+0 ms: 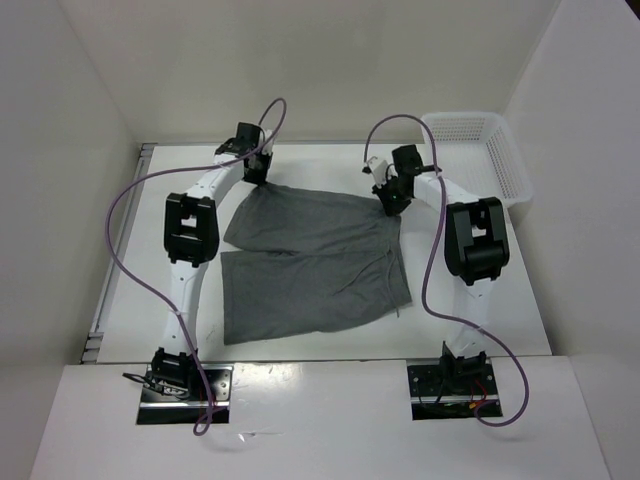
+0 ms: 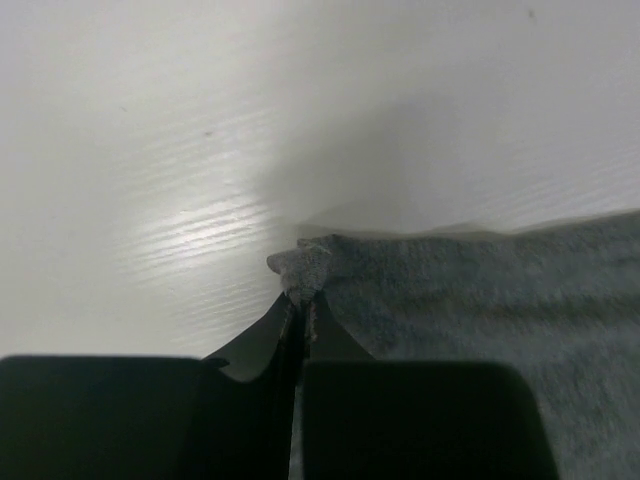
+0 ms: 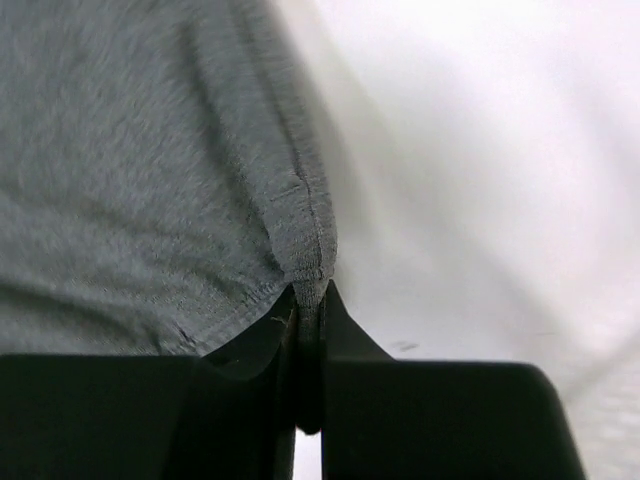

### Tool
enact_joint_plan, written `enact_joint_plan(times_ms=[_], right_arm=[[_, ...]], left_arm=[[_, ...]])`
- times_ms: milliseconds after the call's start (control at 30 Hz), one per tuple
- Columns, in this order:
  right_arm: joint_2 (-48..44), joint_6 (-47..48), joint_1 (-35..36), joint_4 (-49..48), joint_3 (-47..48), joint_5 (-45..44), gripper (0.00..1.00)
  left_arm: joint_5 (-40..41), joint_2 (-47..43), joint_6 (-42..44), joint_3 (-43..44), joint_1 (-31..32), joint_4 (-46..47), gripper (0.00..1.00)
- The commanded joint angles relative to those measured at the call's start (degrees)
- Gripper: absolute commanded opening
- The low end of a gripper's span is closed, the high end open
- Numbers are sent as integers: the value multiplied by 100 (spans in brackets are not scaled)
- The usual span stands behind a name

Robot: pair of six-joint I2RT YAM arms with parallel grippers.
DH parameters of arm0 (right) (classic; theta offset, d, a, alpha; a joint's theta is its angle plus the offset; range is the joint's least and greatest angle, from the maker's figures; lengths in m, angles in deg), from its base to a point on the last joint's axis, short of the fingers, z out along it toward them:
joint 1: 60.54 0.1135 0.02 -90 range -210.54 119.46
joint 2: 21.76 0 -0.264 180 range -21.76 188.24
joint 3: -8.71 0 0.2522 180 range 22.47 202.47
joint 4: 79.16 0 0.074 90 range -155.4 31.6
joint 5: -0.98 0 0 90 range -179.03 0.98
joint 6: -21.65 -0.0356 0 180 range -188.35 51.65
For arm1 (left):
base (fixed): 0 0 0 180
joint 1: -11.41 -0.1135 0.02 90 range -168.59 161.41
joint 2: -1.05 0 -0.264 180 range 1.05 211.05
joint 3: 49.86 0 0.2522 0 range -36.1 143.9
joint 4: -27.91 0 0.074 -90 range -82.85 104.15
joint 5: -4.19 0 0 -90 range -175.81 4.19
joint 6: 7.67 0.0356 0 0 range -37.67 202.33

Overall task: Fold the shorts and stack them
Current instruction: Fold the shorts

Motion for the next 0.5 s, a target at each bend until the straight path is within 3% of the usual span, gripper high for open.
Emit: enact_joint_plan(times_ms=[0, 100, 200, 300, 333, 400, 467], right_arm=[[26, -628, 141, -1210, 795, -977, 0], [26, -690, 141, -1264, 1305, -1032, 0], [-228, -322, 211, -957, 1376, -778, 0], [-693, 100, 587, -675, 826, -575, 0], [-982, 292, 658, -675, 657, -575, 0], [-1264, 460, 790, -622, 88, -575, 0], [-1695, 653, 896, -744, -292, -723, 0]], left_arm=[[123, -417, 16, 677, -223, 364, 0], [124, -698, 16, 1142, -356, 242, 0], [-122, -1286, 16, 909, -487, 4, 0], [-10, -2942, 16, -1248, -323, 459, 0], [105, -3323, 16, -2743, -225, 844, 0], [203, -4384, 16, -4044, -93, 1102, 0], [203, -4863, 16, -5064, -13, 981, 0]])
